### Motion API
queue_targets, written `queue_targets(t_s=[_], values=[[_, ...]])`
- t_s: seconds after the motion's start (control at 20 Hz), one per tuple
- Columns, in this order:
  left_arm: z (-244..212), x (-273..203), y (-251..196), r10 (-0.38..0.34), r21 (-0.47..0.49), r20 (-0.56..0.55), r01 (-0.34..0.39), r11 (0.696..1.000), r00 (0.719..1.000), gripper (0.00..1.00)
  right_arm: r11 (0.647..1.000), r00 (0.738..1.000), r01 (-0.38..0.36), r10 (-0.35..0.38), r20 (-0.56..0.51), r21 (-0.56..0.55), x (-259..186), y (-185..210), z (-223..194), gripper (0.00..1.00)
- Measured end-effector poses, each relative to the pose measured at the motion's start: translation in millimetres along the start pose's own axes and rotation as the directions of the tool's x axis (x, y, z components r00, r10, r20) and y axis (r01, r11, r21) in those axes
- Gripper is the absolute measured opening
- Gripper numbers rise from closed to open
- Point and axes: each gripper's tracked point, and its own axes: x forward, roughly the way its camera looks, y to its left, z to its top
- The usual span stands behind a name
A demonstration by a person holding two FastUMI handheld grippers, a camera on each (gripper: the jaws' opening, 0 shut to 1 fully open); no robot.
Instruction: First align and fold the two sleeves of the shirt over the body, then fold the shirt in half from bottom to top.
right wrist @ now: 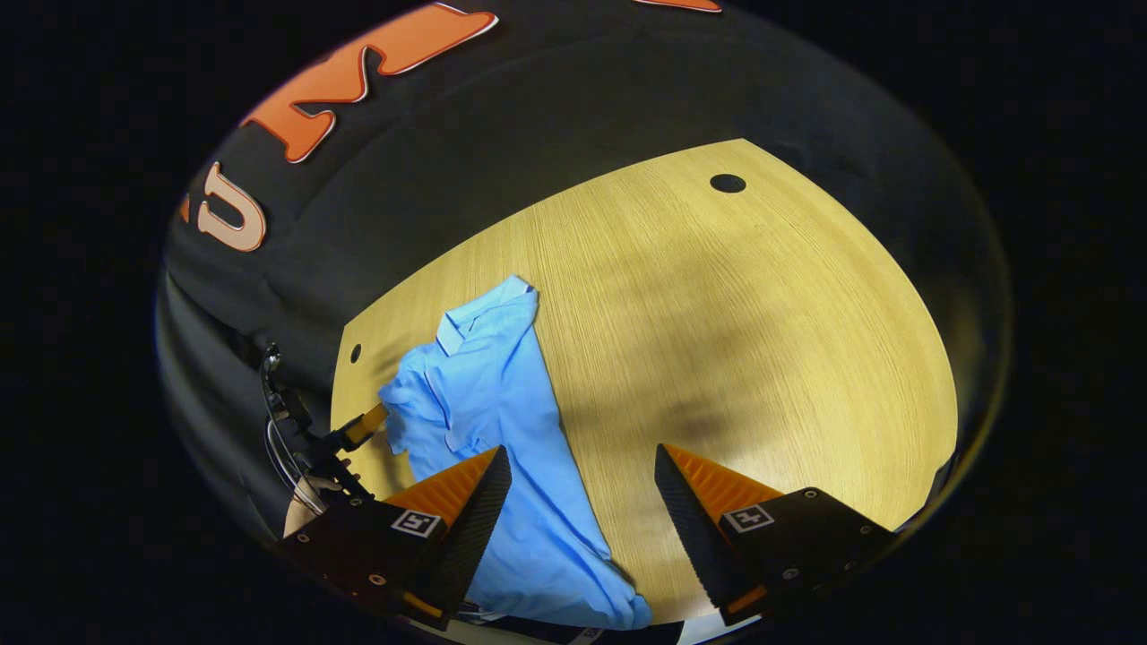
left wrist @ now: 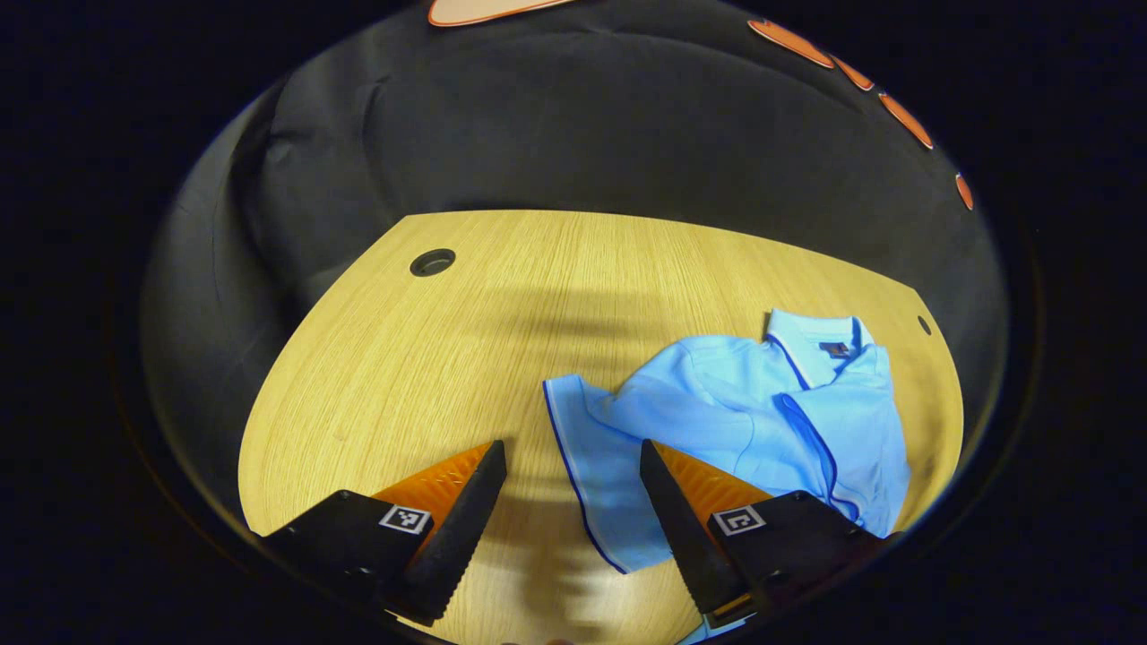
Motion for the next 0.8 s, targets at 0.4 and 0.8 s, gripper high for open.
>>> queue_targets(t_s=[0.4,0.8], values=[[-8,3,-11,-0.008,-0.015,-0.023,0.008,1.0,1.0,0.91,1.0,1.0,-0.007,0.007,-0.009,0.018,3,-7,-1,0.98],[-2,9,-29,0.011,0.038,0.034,-0.012,0.999,0.999,0.1,1.0,1.0,-0.022,0.022,-0.013,0.021,0,-9,-12,0.99]])
